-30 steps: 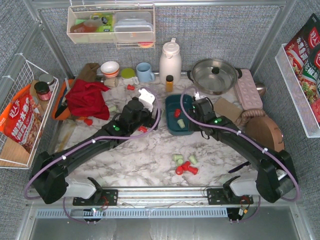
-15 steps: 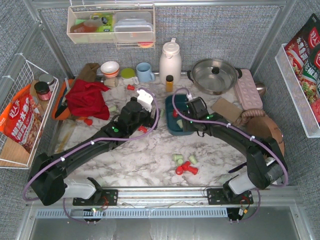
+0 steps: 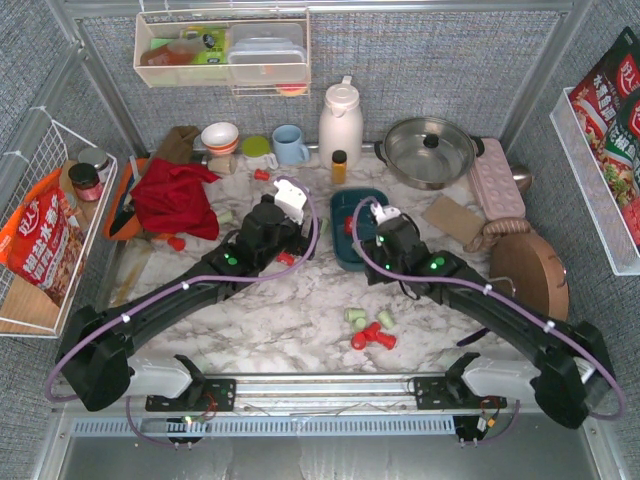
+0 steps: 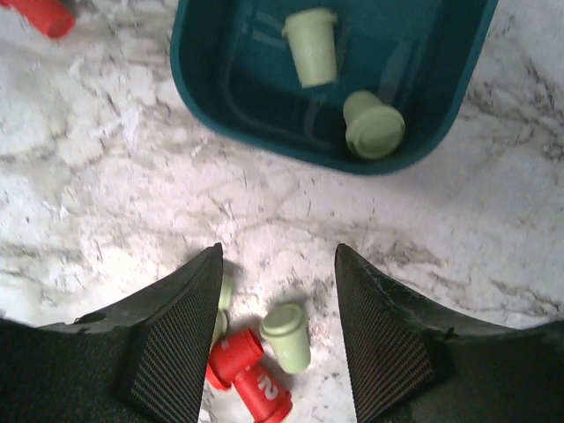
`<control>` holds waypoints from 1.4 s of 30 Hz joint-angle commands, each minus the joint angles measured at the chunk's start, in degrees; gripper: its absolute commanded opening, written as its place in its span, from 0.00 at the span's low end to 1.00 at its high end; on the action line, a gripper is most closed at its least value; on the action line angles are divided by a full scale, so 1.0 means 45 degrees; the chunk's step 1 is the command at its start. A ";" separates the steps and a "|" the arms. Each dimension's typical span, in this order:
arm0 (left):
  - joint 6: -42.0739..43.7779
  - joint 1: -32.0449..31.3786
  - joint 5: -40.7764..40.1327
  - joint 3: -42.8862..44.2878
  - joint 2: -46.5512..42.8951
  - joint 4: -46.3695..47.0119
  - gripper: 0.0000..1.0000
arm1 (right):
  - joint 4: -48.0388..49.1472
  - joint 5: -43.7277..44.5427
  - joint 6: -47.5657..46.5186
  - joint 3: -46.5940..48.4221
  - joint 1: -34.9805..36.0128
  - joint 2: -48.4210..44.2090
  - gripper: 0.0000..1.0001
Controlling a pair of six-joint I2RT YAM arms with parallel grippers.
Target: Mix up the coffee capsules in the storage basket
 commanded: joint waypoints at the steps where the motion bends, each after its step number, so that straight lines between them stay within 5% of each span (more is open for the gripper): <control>1: 0.0077 -0.0019 -0.0094 -0.0031 -0.0060 0.0413 0.99 | -0.1008 0.0494 0.0154 -0.1016 0.0350 -0.1233 0.58; 8: 0.0057 -0.0032 -0.0094 -0.0022 0.0098 0.0452 0.99 | -0.1316 -0.0188 0.0781 -0.2856 0.0810 -0.2472 0.55; 23: 0.0082 -0.0029 -0.0119 -0.0002 0.0165 0.0408 0.99 | 0.0097 -0.0624 0.1402 -0.4348 0.1542 -0.0926 0.45; 34: 0.0043 -0.0039 -0.0083 0.0000 0.0147 0.0391 0.99 | 0.0046 0.0060 0.1618 -0.4031 0.1570 0.0107 0.38; 42: 0.0057 -0.0033 -0.0106 -0.0027 0.0062 0.0416 0.99 | -0.0858 0.1043 0.1122 -0.2650 0.1572 -0.1147 0.30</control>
